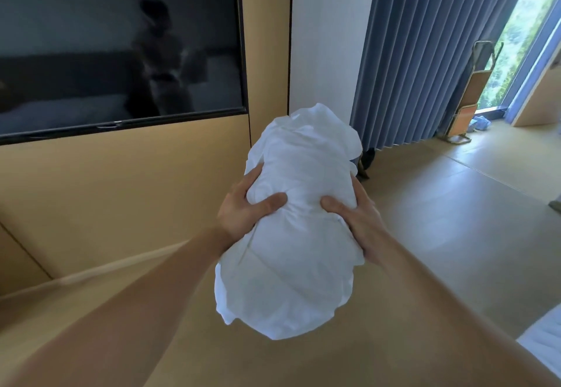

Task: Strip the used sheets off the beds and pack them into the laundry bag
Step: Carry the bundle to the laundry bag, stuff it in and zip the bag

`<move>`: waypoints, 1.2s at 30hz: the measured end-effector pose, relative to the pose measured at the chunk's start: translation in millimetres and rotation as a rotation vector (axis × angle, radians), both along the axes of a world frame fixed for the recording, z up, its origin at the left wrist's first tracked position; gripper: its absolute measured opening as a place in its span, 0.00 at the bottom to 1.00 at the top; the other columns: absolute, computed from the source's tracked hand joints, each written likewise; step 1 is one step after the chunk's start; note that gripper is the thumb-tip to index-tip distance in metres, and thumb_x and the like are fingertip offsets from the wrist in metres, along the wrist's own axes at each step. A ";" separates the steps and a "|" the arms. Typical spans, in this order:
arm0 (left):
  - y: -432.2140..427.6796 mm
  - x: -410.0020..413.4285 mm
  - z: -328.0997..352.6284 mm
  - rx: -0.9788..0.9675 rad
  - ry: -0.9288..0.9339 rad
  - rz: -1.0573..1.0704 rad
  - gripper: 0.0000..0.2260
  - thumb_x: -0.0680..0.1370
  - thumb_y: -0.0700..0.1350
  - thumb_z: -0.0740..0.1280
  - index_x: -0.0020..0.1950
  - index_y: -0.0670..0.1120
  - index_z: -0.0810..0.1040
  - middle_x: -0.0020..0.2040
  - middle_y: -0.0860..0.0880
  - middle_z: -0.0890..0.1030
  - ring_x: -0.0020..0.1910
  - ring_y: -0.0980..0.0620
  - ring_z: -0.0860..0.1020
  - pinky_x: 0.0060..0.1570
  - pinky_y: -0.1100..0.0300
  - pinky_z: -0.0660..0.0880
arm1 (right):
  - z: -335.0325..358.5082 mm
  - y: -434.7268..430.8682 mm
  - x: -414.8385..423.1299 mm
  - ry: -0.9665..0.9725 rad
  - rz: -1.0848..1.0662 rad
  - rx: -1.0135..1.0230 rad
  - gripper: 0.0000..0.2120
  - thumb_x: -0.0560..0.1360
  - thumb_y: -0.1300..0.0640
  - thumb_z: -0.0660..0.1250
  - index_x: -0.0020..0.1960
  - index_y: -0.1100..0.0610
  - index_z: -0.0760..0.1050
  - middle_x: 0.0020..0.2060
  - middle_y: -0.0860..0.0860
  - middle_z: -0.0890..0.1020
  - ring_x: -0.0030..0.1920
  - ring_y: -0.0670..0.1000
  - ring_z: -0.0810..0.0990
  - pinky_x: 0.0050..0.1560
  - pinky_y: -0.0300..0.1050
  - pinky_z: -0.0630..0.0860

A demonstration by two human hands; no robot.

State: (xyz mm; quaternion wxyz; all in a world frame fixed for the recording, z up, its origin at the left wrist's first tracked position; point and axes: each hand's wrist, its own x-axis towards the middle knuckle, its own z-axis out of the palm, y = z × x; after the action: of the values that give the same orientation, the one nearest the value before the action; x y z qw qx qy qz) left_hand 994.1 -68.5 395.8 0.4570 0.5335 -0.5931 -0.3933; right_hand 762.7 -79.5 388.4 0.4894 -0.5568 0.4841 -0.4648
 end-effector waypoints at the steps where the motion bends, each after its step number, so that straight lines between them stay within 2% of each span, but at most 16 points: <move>1: -16.1 -4.8 -1.0 0.005 -0.002 -0.012 0.40 0.61 0.70 0.75 0.71 0.73 0.65 0.70 0.62 0.73 0.68 0.55 0.74 0.68 0.51 0.71 | -0.7 -15.3 -4.9 -0.002 0.004 0.000 0.46 0.53 0.33 0.77 0.70 0.27 0.65 0.61 0.37 0.77 0.60 0.46 0.77 0.59 0.52 0.77; 3: -51.0 -14.8 -3.4 0.014 -0.003 -0.031 0.40 0.61 0.69 0.75 0.71 0.72 0.66 0.69 0.62 0.74 0.67 0.57 0.75 0.68 0.51 0.71 | -3.0 -45.9 -15.4 -0.010 -0.007 0.012 0.46 0.52 0.33 0.76 0.69 0.26 0.65 0.59 0.35 0.77 0.58 0.43 0.77 0.53 0.47 0.76; 5: -86.9 -27.7 -3.8 0.009 0.005 -0.058 0.41 0.62 0.68 0.76 0.73 0.70 0.65 0.68 0.64 0.74 0.63 0.62 0.75 0.62 0.60 0.73 | -7.6 -78.7 -26.7 -0.019 -0.034 0.025 0.45 0.52 0.33 0.76 0.68 0.25 0.65 0.59 0.35 0.77 0.58 0.42 0.77 0.49 0.43 0.76; 7: -128.4 -41.5 -6.4 0.022 0.022 -0.102 0.41 0.64 0.65 0.78 0.74 0.69 0.65 0.66 0.65 0.74 0.59 0.68 0.74 0.53 0.68 0.72 | -13.3 -116.2 -40.0 -0.022 -0.059 0.027 0.44 0.53 0.32 0.77 0.67 0.24 0.66 0.61 0.37 0.77 0.60 0.45 0.77 0.53 0.47 0.77; 10: -197.8 -61.5 -12.0 0.045 0.052 -0.163 0.41 0.62 0.67 0.77 0.73 0.71 0.65 0.66 0.64 0.76 0.60 0.64 0.76 0.56 0.64 0.74 | -15.9 -172.2 -60.7 -0.024 -0.126 0.031 0.40 0.52 0.33 0.77 0.62 0.21 0.67 0.61 0.39 0.77 0.62 0.48 0.77 0.60 0.54 0.77; 12: -242.1 -77.0 -11.0 0.052 0.073 -0.199 0.39 0.63 0.66 0.77 0.72 0.72 0.65 0.66 0.65 0.75 0.61 0.63 0.76 0.55 0.64 0.75 | -14.6 -209.4 -76.8 -0.011 -0.169 0.017 0.41 0.52 0.32 0.78 0.63 0.22 0.68 0.62 0.40 0.77 0.63 0.50 0.77 0.63 0.57 0.76; 14: -281.0 -96.7 -4.6 0.035 0.084 -0.249 0.29 0.71 0.59 0.76 0.67 0.75 0.68 0.61 0.69 0.78 0.57 0.67 0.78 0.51 0.69 0.74 | -8.8 -242.2 -93.3 0.022 -0.213 0.024 0.45 0.51 0.29 0.78 0.66 0.23 0.66 0.65 0.42 0.75 0.65 0.52 0.75 0.65 0.60 0.75; 16: -318.5 -120.7 5.0 0.017 0.057 -0.321 0.22 0.75 0.51 0.73 0.59 0.75 0.69 0.51 0.74 0.80 0.51 0.71 0.79 0.48 0.72 0.75 | -6.8 -273.6 -112.1 0.015 -0.274 0.008 0.43 0.52 0.30 0.77 0.65 0.22 0.65 0.65 0.43 0.75 0.64 0.52 0.75 0.64 0.59 0.75; 23: -441.0 -222.4 3.4 -0.050 -0.006 -0.454 0.24 0.77 0.42 0.72 0.55 0.71 0.69 0.41 0.80 0.76 0.43 0.79 0.76 0.41 0.81 0.70 | -21.9 -355.8 -203.4 -0.068 -0.470 0.016 0.49 0.52 0.33 0.80 0.71 0.30 0.67 0.64 0.39 0.79 0.62 0.49 0.80 0.63 0.57 0.78; 28: -523.3 -315.6 -8.8 -0.038 0.034 -0.523 0.24 0.75 0.47 0.74 0.58 0.73 0.68 0.46 0.82 0.75 0.47 0.80 0.74 0.43 0.81 0.70 | -31.0 -423.5 -291.4 -0.062 -0.536 -0.013 0.42 0.54 0.34 0.79 0.67 0.27 0.69 0.63 0.39 0.79 0.62 0.49 0.79 0.63 0.57 0.78; 36: -635.9 -446.9 -1.8 -0.065 0.033 -0.535 0.23 0.77 0.42 0.71 0.57 0.70 0.68 0.44 0.79 0.77 0.45 0.80 0.75 0.41 0.82 0.69 | -22.5 -535.9 -423.1 -0.031 -0.541 -0.031 0.48 0.52 0.30 0.80 0.70 0.29 0.66 0.64 0.40 0.78 0.63 0.50 0.79 0.64 0.58 0.77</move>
State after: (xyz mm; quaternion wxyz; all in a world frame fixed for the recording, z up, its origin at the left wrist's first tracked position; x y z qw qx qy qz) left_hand 547.2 -704.4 394.0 0.3636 0.3362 -0.7178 -0.4894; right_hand 339.6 -615.4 365.9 0.3460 -0.4075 0.6005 -0.5947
